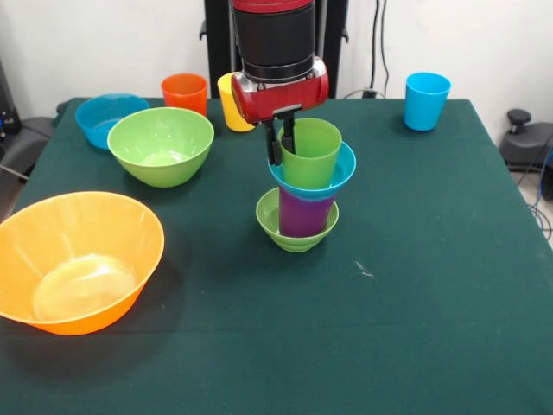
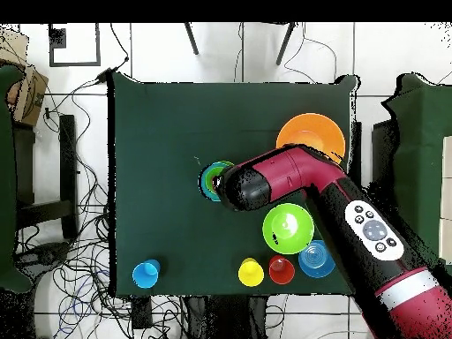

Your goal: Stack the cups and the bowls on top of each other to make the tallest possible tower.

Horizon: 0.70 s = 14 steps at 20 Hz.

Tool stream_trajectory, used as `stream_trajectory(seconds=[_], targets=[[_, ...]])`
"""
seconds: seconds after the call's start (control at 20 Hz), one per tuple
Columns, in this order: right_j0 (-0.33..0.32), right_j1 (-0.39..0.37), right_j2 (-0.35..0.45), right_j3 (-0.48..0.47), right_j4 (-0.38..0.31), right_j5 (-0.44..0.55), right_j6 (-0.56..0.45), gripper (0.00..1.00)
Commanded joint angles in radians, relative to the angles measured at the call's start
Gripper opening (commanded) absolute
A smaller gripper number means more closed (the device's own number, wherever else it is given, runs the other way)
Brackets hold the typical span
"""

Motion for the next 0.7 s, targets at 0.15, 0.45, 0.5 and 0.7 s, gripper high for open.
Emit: stream_trajectory(seconds=[0.15, 0.45, 0.5, 0.7], targets=[[0.026, 0.045, -0.031, -0.012, -0.083, -0.021, -0.227, 0.00], [0.007, 0.014, -0.020, 0.029, -0.069, -0.018, -0.230, 0.00], [0.000, -0.003, -0.014, 0.041, -0.061, -0.011, -0.235, 0.00], [-0.016, -0.034, -0.002, 0.070, -0.040, 0.005, -0.240, 0.00]])
